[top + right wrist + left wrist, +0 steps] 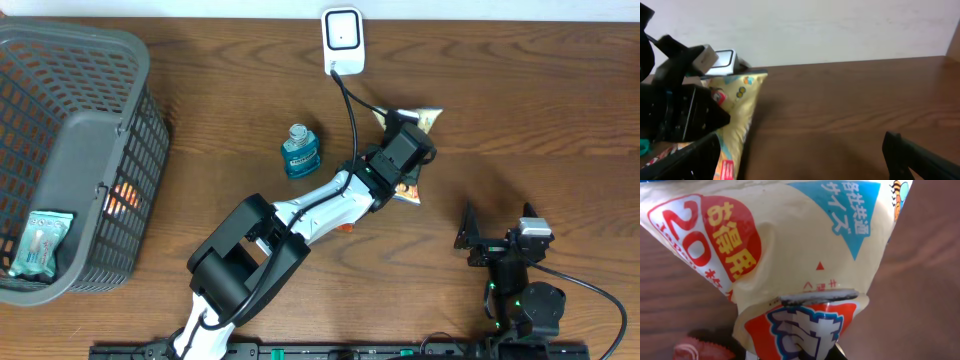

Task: Scan the item barcode
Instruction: 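Hold the cream snack bag near the scanner, turning it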

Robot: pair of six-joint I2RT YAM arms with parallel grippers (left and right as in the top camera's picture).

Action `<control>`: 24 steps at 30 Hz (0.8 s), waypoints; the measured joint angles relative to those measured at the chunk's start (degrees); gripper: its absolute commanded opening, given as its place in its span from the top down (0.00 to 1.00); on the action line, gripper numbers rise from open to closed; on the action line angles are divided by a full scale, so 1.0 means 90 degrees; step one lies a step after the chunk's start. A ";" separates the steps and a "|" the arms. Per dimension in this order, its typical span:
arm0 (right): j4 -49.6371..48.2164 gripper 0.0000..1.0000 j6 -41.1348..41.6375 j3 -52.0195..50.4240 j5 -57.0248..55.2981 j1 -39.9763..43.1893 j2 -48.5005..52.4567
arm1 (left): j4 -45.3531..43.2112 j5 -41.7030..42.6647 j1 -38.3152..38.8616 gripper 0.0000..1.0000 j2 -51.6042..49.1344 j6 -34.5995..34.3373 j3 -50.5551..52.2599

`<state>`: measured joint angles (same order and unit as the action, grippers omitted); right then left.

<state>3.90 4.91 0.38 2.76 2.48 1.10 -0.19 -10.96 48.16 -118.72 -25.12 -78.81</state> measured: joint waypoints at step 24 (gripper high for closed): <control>0.0000 0.01 0.0000 0.0000 -0.0002 0.0000 0.0000 | -0.0459 -0.0019 0.0228 0.85 0.0000 -0.0015 0.0000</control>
<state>3.90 4.91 0.38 2.74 2.48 1.10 -4.32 -11.14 50.22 -118.72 -25.26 -78.81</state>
